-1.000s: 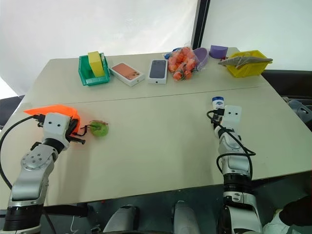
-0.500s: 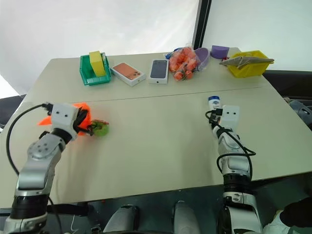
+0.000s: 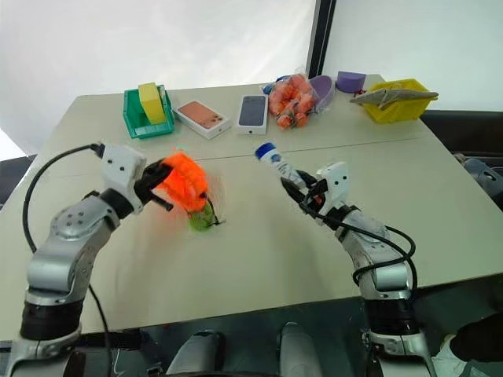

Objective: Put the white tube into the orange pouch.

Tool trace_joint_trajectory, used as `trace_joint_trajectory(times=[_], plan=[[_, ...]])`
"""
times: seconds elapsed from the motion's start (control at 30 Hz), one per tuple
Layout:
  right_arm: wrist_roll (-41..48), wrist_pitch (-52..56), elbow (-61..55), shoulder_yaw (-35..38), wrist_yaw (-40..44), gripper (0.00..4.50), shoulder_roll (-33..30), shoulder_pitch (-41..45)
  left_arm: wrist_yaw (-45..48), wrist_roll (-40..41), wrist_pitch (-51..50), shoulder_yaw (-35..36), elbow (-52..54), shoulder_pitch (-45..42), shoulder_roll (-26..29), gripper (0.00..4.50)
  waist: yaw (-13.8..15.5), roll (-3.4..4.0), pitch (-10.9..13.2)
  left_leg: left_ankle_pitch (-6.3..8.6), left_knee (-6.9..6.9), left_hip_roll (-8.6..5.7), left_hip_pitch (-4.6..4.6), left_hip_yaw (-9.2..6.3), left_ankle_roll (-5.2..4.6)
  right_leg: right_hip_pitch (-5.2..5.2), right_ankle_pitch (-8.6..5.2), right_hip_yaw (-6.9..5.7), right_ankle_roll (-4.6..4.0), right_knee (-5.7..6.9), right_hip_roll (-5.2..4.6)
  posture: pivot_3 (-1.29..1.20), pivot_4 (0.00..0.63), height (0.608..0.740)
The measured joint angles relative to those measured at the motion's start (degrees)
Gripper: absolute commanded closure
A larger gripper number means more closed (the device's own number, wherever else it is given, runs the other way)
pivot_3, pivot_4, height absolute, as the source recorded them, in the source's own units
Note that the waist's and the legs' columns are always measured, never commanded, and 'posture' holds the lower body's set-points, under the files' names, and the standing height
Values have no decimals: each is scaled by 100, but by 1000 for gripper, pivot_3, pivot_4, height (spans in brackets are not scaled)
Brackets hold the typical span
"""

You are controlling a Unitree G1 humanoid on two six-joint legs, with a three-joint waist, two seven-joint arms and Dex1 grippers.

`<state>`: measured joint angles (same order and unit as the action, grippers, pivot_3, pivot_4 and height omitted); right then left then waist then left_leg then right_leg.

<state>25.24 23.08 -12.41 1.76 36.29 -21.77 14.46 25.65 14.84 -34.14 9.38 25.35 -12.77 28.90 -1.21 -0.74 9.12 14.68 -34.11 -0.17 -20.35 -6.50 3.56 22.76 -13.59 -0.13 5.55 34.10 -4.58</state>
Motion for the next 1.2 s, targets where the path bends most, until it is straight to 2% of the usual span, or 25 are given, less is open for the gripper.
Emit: trace_joint_trajectory(times=[0.1,0.27,0.37,0.7,0.93,1.2], plan=[[292,513,-471,-364,443,3015,-285,-89,159,222,-102,489,69,574,216,4500,14,-1,0,0,-2,0,1,0,0,0,0,0,-3,-1,-2,0,150,740],[335,1041,-612,-981,694,3015,-363,134,403,502,-151,744,70,1008,356,4500,54,-10,1,1,-9,-1,-4,-1,2,0,2,-1,-10,-7,-5,0,150,740],[215,1224,-535,-1395,699,3015,-260,404,472,625,-153,745,68,1014,381,4500,49,-11,1,1,-8,-1,-6,-1,3,2,3,-1,-10,-8,-5,0,150,740],[184,1781,-244,-2117,761,3015,267,852,561,828,-188,715,-148,720,532,4500,40,-12,0,1,-2,-1,-7,-1,2,8,9,-1,-18,-7,-4,0,150,740],[-114,1752,222,-2179,153,3015,1040,1049,645,850,-266,571,-256,563,592,4500,24,-15,-2,1,-1,-1,-7,-3,3,11,11,-1,-20,-3,-1,0,150,740],[-362,1605,678,-1739,-781,3015,1804,1076,686,966,-447,535,-86,744,698,4500,12,-15,-2,1,0,-1,-8,-3,3,14,15,-1,-26,-1,-1,0,150,740]])
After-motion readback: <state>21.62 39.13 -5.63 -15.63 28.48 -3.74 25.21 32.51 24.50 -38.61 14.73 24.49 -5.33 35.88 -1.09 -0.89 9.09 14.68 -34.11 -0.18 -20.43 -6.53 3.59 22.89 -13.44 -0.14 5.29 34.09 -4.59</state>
